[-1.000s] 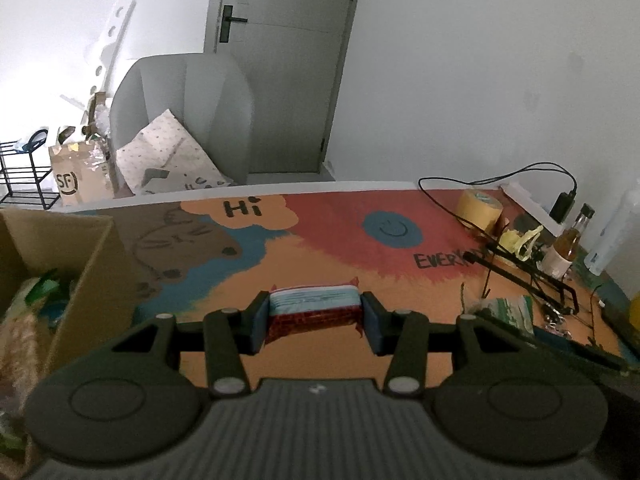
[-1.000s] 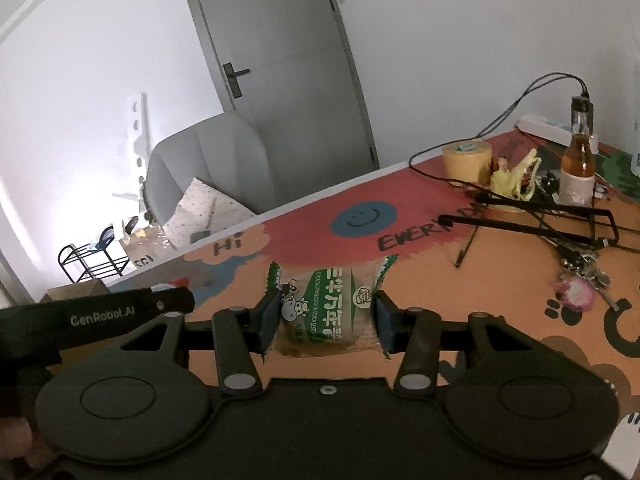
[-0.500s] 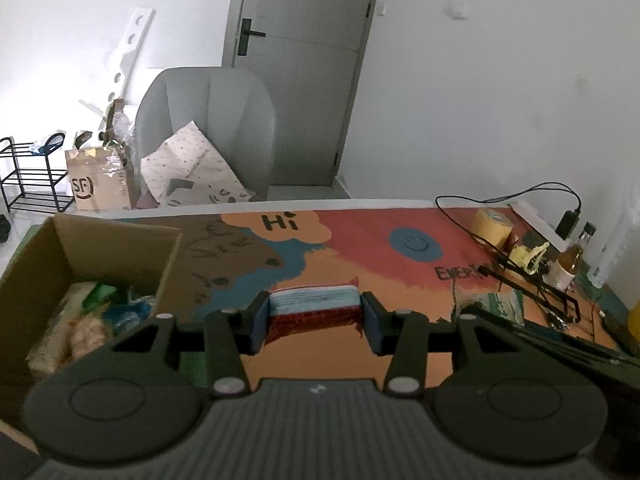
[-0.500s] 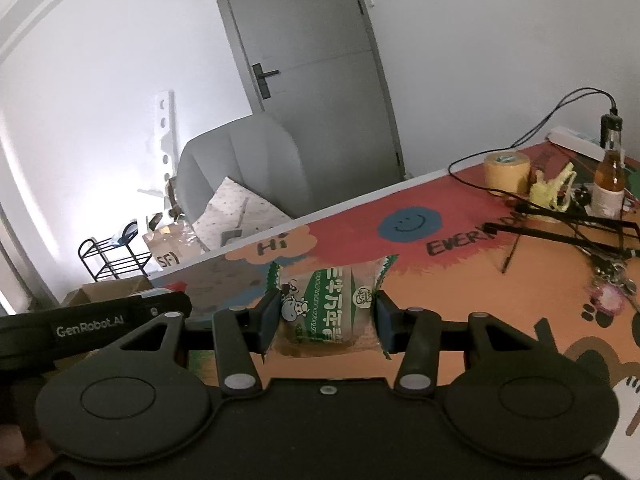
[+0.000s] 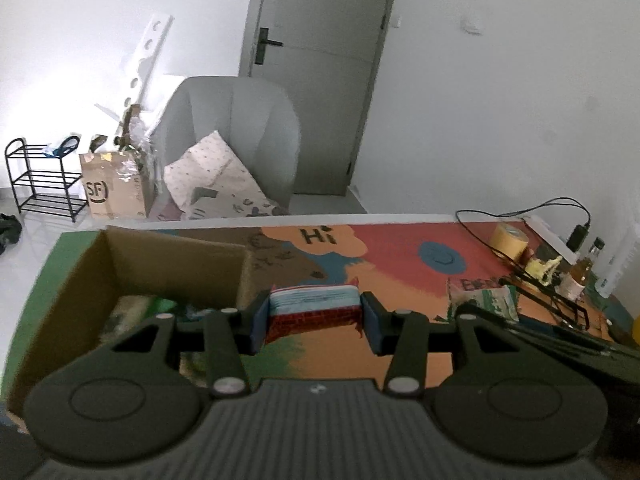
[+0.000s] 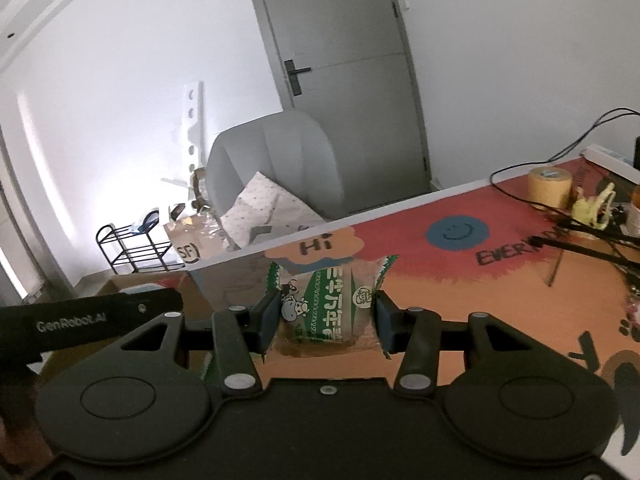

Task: Organize snacks
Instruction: 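Carry the bread packet and red-and-white packet over the cardboard box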

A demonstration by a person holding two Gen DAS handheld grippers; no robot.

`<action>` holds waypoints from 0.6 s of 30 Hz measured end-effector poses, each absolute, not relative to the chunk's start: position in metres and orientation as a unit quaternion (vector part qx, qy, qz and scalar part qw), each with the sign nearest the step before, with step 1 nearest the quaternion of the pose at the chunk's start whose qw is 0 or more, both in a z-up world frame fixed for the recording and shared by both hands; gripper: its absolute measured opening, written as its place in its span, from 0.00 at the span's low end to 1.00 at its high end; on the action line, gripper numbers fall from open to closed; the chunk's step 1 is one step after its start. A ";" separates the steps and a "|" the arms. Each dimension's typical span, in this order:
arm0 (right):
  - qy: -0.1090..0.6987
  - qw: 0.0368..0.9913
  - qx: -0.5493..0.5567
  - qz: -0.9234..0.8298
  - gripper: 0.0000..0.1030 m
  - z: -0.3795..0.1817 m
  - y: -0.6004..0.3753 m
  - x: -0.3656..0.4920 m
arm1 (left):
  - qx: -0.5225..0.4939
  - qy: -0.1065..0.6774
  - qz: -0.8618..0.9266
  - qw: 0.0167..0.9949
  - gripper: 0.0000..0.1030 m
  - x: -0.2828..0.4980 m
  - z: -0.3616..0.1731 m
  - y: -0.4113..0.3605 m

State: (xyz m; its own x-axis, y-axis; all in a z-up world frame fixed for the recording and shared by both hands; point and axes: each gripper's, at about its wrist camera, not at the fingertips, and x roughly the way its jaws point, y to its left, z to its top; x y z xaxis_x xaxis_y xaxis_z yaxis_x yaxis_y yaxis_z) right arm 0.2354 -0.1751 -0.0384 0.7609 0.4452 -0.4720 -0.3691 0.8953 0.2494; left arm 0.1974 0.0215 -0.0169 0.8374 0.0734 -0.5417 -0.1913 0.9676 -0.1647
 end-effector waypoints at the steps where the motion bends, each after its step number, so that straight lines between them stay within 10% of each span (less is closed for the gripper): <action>1: 0.267 0.936 0.066 0.220 0.46 -0.038 -0.171 0.234 | -0.108 0.272 0.074 0.953 0.45 0.194 -0.016 0.027; 18: 0.258 0.925 0.030 0.279 0.46 -0.022 -0.103 0.217 | -0.132 0.269 0.125 0.946 0.46 0.148 -0.016 0.113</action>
State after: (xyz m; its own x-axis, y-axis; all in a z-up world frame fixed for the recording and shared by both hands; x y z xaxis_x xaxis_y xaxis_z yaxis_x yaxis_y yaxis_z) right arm 0.2173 -0.1032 -0.0219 0.7112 0.5310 -0.4606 -0.4998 0.8428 0.1998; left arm 0.1480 0.1129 -0.0158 0.8244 0.1663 -0.5411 -0.3078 0.9339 -0.1819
